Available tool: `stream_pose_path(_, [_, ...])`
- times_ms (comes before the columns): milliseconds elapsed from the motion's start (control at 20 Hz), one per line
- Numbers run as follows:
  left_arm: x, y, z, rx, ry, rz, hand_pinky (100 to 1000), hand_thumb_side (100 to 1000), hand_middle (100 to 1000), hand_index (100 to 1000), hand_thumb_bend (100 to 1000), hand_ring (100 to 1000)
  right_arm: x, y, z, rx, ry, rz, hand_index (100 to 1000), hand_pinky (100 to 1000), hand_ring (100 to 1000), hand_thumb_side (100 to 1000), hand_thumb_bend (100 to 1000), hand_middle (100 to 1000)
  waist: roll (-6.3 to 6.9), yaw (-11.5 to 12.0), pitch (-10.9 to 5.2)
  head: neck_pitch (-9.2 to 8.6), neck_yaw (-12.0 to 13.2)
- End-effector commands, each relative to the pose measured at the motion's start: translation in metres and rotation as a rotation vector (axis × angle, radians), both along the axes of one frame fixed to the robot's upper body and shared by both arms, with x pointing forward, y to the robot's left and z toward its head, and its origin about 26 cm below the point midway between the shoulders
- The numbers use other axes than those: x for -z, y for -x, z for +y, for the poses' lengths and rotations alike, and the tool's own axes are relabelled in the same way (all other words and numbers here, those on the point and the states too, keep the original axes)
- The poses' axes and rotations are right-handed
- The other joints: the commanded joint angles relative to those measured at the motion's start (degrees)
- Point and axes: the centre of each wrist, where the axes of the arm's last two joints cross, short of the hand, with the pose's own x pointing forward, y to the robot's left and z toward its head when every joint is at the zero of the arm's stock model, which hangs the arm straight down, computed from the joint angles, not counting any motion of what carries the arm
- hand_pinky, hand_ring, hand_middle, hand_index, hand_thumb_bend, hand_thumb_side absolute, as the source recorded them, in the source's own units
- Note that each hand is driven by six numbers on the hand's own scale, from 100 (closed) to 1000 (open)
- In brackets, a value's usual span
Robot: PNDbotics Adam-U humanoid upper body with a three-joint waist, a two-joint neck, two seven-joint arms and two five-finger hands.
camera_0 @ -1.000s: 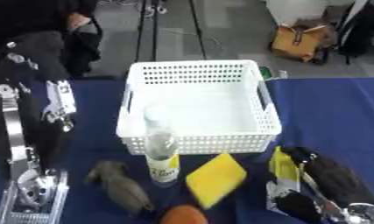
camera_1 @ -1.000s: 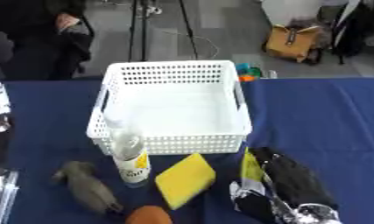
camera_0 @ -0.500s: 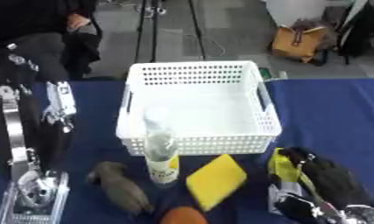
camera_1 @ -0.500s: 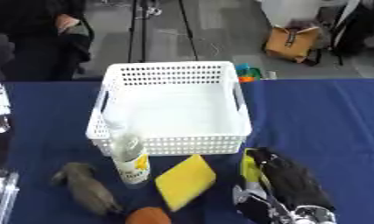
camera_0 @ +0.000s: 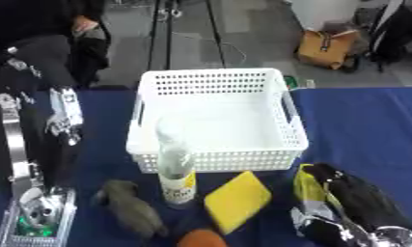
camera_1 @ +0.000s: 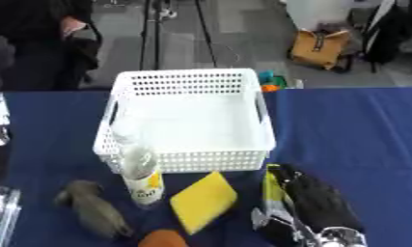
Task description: Pick up objects on the table and place them in the box.
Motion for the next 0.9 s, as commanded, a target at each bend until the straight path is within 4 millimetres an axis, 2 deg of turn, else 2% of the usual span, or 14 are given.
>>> stream_pose_path(50, [-0.0073,0.0028,-0.0013,0.011,0.009,-0.031,728,744,674,751,100,715,0.0153,-0.0064,0.0008,0.005,0.033,0.074,982,415,787,720,201,874,0.31,0.0,-0.59,-0.84,-0.23])
stream_pose_path(150, [-0.0074,0.0028,-0.0014,0.012,0.01,-0.032,727,744,674,751,100,715,0.0171,-0.0077,0.0014,0.011,0.036,0.079,983,404,782,692,188,873,0.36,-0.06,-0.58,-0.91,-0.26])
stream_pose_path(500, [-0.0074,0.0028,-0.0018,0.013,0.012,-0.03,726,743,674,750,100,715,0.0221,-0.0102,0.003,0.011,0.033,0.095,984,399,779,690,180,872,0.64,-0.02,-0.39,-1.09,-0.48])
stream_pose_path(550, [-0.0073,0.0028,-0.0019,0.013,0.012,-0.029,726,745,674,750,100,715,0.0225,-0.0104,0.0028,0.014,0.034,0.096,965,362,756,568,101,854,0.66,-0.04,-0.36,-1.06,-0.49])
stream_pose_path(600, [-0.0073,0.0028,-0.002,0.013,0.013,-0.029,726,745,674,750,100,715,0.0232,-0.0109,0.0026,0.019,0.037,0.1,965,362,756,568,101,854,0.67,-0.05,-0.33,-1.0,-0.53])
stream_pose_path(650, [-0.0072,0.0028,-0.002,0.013,0.013,-0.029,726,746,673,750,100,714,0.0239,-0.0114,0.0028,0.024,0.042,0.103,949,338,739,507,100,838,0.67,-0.07,-0.3,-0.95,-0.54])
stream_pose_path(900, [-0.0071,0.0027,-0.0016,0.01,0.014,-0.028,727,747,673,750,100,714,0.0251,-0.0123,0.0045,0.027,0.061,0.095,924,301,707,440,100,801,0.58,-0.14,-0.29,-0.92,-0.51])
